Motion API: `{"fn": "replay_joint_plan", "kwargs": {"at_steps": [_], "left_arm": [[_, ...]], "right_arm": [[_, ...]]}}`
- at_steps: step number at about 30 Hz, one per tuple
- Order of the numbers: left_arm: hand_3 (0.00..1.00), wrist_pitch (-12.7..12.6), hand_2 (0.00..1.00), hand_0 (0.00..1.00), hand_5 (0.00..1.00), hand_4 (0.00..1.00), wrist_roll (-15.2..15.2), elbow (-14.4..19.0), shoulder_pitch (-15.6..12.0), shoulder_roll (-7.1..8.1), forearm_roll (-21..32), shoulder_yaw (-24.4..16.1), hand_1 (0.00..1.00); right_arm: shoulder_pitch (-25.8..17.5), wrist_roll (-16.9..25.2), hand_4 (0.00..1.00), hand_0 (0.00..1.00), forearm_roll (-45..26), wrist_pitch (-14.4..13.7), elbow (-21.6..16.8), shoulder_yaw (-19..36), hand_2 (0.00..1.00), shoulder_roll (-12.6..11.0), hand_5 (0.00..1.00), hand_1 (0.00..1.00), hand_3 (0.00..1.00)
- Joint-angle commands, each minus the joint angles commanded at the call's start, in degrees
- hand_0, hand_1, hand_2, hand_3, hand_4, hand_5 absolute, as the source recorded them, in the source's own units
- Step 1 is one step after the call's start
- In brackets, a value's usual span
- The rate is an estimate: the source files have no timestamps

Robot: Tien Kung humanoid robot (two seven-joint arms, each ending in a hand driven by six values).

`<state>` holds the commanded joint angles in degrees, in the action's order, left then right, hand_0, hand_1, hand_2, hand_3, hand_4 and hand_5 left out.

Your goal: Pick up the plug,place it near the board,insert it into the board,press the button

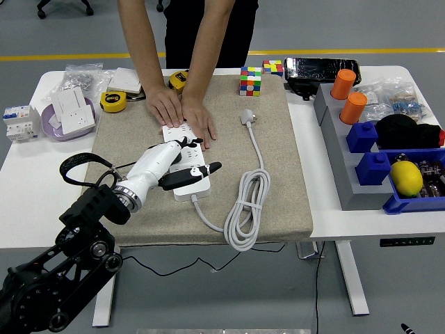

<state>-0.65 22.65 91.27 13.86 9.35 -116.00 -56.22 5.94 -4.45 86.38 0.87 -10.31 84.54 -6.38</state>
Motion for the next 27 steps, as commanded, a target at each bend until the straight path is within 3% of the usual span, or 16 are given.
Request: {"fn": "replay_joint_plan", "kwargs": {"at_steps": [1,2,7,8,13,14,18,27], "left_arm": [[0.843,0.26,0.483,0.413,0.498,0.84,0.64,0.45,-0.05,0.01,-0.3,-0.08,0.447],[0.779,0.92,0.197,0.234,0.169,0.64,1.54,1.05,-0.1,0.0,-0.8,-0.24,0.121],[0.779,5.36,0.197,0.234,0.169,0.64,4.92,1.93,0.0,0.0,-1.94,-0.6,0.121],[0.764,6.72,0.154,0.162,0.119,0.566,5.7,1.88,0.04,-0.02,-1.99,-0.66,0.068],[0.764,12.92,0.154,0.162,0.119,0.566,8.48,0.53,0.79,-0.24,-2.45,-0.05,0.068],[0.764,13.48,0.151,0.155,0.097,0.515,8.7,0.3,0.96,-0.27,-2.83,0.11,0.063],[0.764,14.99,0.151,0.155,0.097,0.515,9.07,-0.61,1.64,-0.34,-3.91,0.74,0.063],[0.759,14.6,0.15,0.154,0.09,0.473,8.45,-2.86,2.39,-1.02,-4.72,2.05,0.061]], "right_arm": [[0.01,-0.01,0.998,0.826,-0.01,0.01,0.0,-0.03,0.748,-0.01,0.966,0.757,0.779],[0.03,-0.02,0.998,0.826,0.01,0.0,0.0,-0.02,0.748,0.0,0.965,0.756,0.779],[0.1,0.01,0.998,0.826,-0.11,0.0,0.0,-0.17,0.748,-0.02,0.965,0.756,0.779],[0.09,0.02,0.998,0.826,-0.15,0.0,0.0,-0.22,0.748,-0.03,0.964,0.756,0.779],[0.04,-0.05,0.998,0.826,-0.09,0.01,0.0,-0.16,0.748,-0.06,0.964,0.756,0.779],[0.06,-0.05,0.998,0.826,-0.1,0.01,0.0,-0.15,0.748,-0.06,0.964,0.756,0.78],[0.13,0.0,0.998,0.826,-0.28,-0.01,0.0,-0.24,0.748,-0.05,0.964,0.756,0.78],[0.19,-0.02,0.998,0.826,-0.28,-0.01,0.0,-0.17,0.748,-0.01,0.962,0.756,0.78]]}}
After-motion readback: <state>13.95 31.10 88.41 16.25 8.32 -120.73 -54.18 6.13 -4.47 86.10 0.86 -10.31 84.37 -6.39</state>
